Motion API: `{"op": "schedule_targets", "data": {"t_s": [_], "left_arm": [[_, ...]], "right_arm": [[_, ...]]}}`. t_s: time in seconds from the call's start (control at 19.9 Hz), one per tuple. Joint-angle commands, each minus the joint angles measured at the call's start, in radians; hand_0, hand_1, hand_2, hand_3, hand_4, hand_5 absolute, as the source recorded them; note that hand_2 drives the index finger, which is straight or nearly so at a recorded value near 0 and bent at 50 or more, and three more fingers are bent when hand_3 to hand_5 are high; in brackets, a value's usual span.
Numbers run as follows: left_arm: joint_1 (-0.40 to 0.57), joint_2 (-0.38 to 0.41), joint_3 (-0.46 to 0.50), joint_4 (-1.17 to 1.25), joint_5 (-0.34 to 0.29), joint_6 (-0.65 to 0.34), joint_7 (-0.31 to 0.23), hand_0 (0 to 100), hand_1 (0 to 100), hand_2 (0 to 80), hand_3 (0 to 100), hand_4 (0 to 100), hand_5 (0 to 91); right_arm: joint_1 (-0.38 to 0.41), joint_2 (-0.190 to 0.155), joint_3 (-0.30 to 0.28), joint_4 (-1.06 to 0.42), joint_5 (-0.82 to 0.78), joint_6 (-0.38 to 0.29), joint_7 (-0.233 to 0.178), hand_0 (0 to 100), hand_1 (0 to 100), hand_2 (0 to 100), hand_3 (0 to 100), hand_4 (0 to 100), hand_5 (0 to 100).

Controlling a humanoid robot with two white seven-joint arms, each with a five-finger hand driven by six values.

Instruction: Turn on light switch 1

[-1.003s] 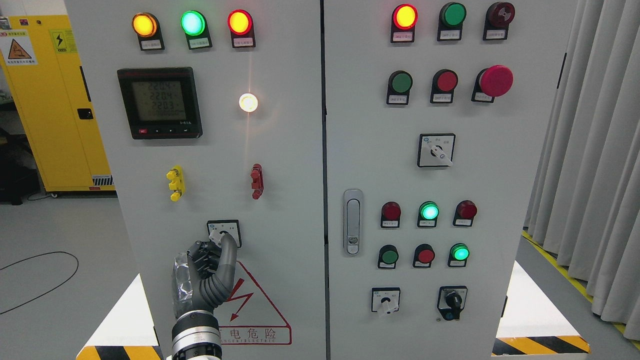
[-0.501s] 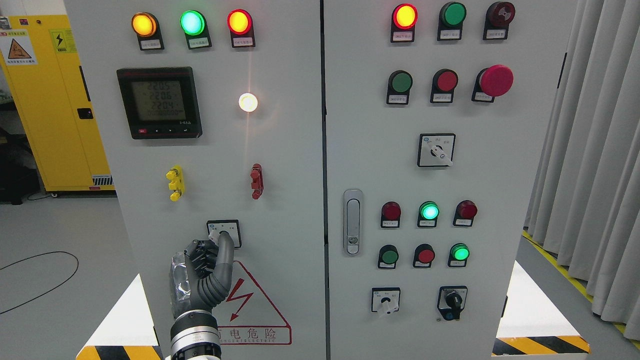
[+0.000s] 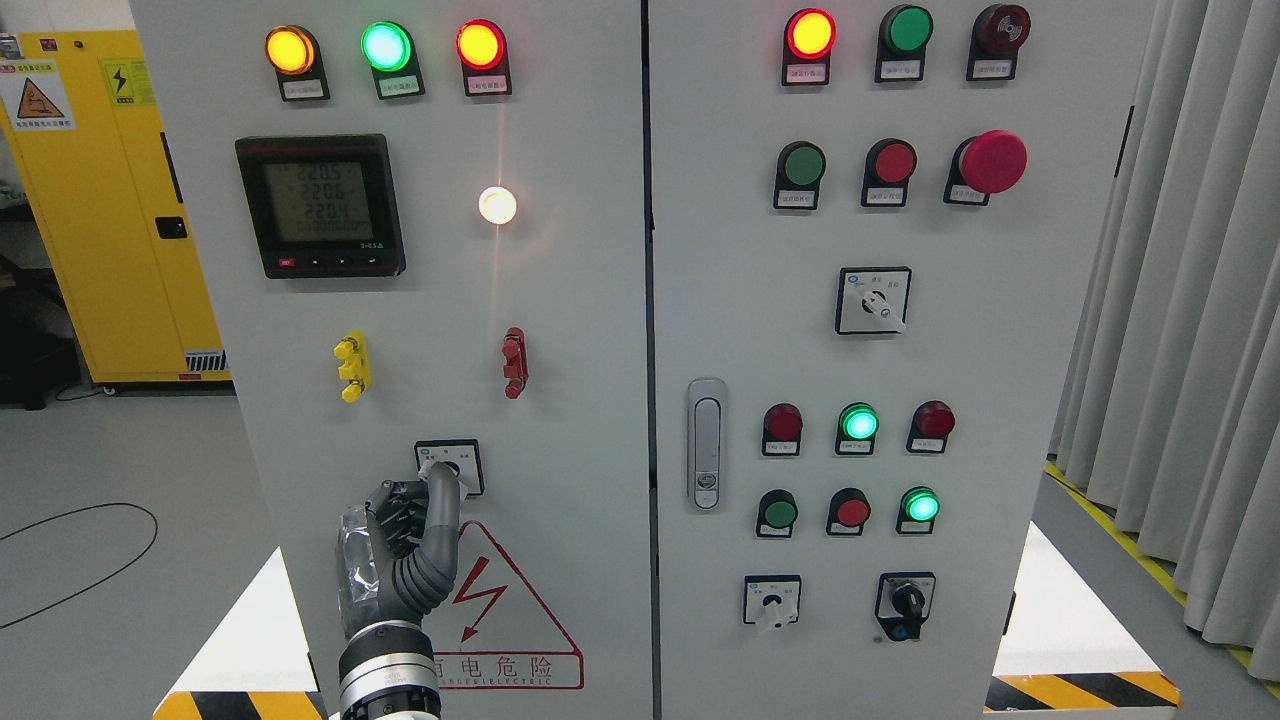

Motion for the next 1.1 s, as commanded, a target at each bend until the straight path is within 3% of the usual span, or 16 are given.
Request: {"op": "schedule_targets", "data": {"t_s": [0.0,0.35,1.05], "left_arm": [[0.0,0.0,-0.002,0.002,0.001,0.008,-0.008,49,43,60.9,92,88,76.6],[0.0,0.0,-0.002,0.005,0.007,0.007,-0.008,23,42,61.4,92,88,76.5],[0.017,0.0,0.003,-0.001,0.021,-0.022,-0.004,11,38,61.8,92,88,75.5]], "right_arm": [[0.0,0.0,0.0,0.0,0.001,0.0,0.0,0,50,4,0,0,0],[0.0,0.0,0.0,0.0,-0.001,0.0,0.0,0,50,4,0,0,0],[0.0,0.0,0.0,0.0,-0.001,0.0,0.0,0,50,4,0,0,0]]}}
